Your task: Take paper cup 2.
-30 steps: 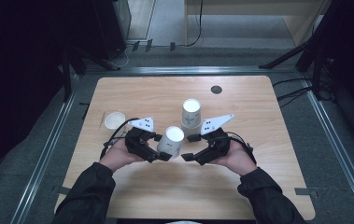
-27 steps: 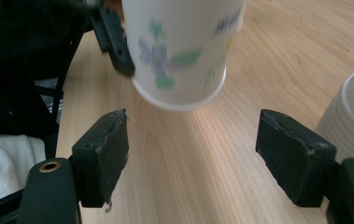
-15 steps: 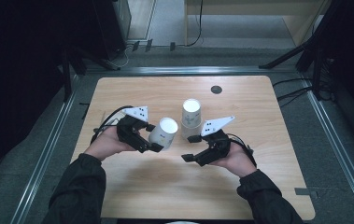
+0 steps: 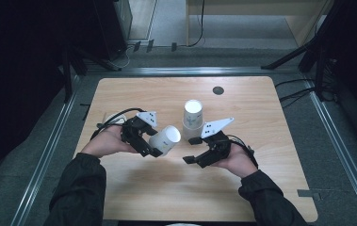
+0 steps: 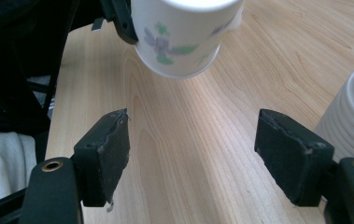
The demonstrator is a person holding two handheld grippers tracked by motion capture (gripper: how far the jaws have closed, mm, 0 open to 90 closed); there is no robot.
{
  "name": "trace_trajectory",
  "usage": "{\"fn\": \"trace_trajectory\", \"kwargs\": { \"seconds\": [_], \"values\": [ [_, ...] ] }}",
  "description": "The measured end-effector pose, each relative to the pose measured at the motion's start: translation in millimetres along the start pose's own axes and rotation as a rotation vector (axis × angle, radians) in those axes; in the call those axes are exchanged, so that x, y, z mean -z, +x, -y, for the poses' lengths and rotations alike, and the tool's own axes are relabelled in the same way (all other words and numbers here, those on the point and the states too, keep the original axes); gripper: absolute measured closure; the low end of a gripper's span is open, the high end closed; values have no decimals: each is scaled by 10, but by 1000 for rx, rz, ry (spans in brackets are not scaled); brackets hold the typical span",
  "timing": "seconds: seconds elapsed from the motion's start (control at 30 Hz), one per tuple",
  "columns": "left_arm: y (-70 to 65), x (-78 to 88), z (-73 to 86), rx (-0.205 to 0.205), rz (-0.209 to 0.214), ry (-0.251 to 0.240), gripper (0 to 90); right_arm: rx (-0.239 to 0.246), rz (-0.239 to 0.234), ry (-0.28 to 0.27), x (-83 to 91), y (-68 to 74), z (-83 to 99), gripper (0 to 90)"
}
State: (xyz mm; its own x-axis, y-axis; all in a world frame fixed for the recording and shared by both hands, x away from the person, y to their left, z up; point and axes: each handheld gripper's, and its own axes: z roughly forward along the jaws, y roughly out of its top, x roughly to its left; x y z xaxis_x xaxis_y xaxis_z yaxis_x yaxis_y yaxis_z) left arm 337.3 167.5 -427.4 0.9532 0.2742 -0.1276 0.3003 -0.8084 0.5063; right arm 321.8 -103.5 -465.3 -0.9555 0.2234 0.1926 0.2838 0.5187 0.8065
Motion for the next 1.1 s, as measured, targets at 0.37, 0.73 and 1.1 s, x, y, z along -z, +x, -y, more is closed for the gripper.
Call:
{"fn": "trace_trajectory", "kwargs": {
  "seconds": [0.37,0.73,1.1],
  "values": [
    [-112,-254,-83,-43,17,116,233,5,-29,2,-100,20,-20,266],
    [-211,-406,-181,-63,24,185,233,21,-46,14,-184,45,-43,263],
    [-236,-465,-200,-72,37,177,232,43,-69,20,-240,89,-78,340]
  ]
}}
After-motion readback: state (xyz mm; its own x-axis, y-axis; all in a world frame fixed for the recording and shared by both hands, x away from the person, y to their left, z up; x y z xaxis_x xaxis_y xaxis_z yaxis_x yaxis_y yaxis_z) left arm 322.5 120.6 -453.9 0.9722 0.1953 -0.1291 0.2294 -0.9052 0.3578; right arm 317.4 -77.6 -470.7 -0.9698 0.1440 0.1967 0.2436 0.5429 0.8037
